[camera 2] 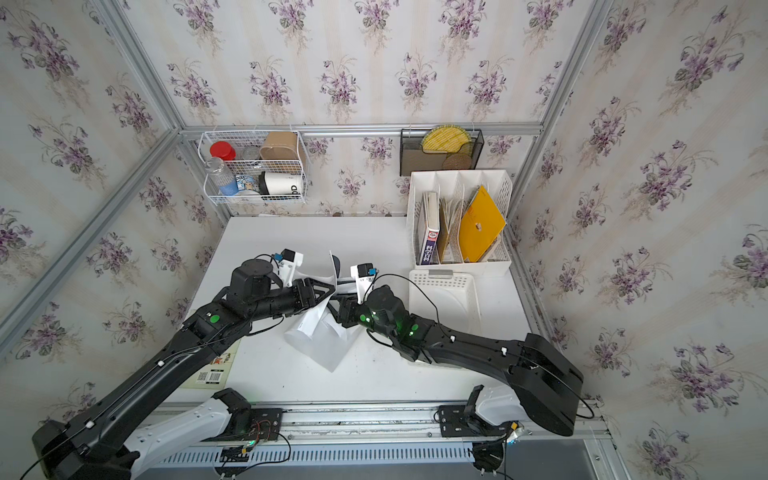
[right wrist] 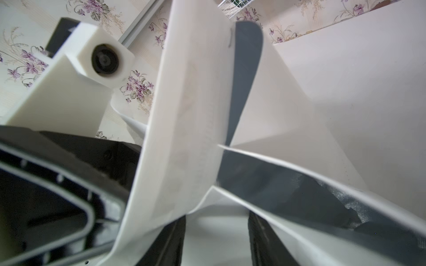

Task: Place the ice pack in the delivery bag
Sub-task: Seal the delivery bag at the center of the board.

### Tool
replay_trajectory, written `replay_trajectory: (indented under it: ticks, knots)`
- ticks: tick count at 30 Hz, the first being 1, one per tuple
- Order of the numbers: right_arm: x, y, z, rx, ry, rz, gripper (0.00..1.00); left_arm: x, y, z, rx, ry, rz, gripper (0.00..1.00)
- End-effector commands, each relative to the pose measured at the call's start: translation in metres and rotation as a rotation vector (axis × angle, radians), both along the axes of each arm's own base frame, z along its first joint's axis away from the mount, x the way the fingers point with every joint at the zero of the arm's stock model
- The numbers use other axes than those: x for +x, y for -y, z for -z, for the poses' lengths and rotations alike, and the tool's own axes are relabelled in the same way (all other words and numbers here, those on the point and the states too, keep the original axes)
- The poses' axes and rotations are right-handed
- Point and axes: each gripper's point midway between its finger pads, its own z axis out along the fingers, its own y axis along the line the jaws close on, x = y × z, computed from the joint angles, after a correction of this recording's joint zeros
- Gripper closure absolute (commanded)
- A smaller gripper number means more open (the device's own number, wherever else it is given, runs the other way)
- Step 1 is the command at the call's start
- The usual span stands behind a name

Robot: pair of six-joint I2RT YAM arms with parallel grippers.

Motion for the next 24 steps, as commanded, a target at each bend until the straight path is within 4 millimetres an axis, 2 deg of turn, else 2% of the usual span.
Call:
replay_trajectory:
  ticks: [1, 4, 9, 12, 16, 20, 24]
  knots:
    - [0.006, -0.002, 0.006, -0.002, -0.006, 0.015, 0.5, -0.003, -0.007, 0.004, 0.055, 0.006, -0.002, 0.48]
    - [0.001, -0.009, 0.003, 0.038, 0.017, -0.031, 0.49, 0.001, -0.013, 0.004, 0.076, 0.022, -0.037, 0.48]
    - [0.004, -0.005, 0.003, 0.034, 0.035, -0.011, 0.48, 0.007, -0.021, 0.012, 0.081, 0.023, -0.109, 0.48]
    - [0.006, -0.003, 0.002, 0.026, 0.04, -0.002, 0.46, 0.013, -0.042, 0.015, 0.12, 0.034, -0.216, 0.47]
    - [0.008, 0.001, 0.003, 0.019, 0.041, 0.01, 0.42, 0.016, -0.064, 0.003, 0.088, 0.072, -0.329, 0.46]
    - [0.008, 0.004, -0.003, 0.029, 0.046, 0.017, 0.41, 0.018, -0.063, -0.006, 0.005, 0.067, -0.34, 0.46]
    - [0.01, 0.006, -0.01, 0.033, 0.046, 0.039, 0.38, 0.028, -0.061, -0.005, -0.051, 0.026, -0.354, 0.45]
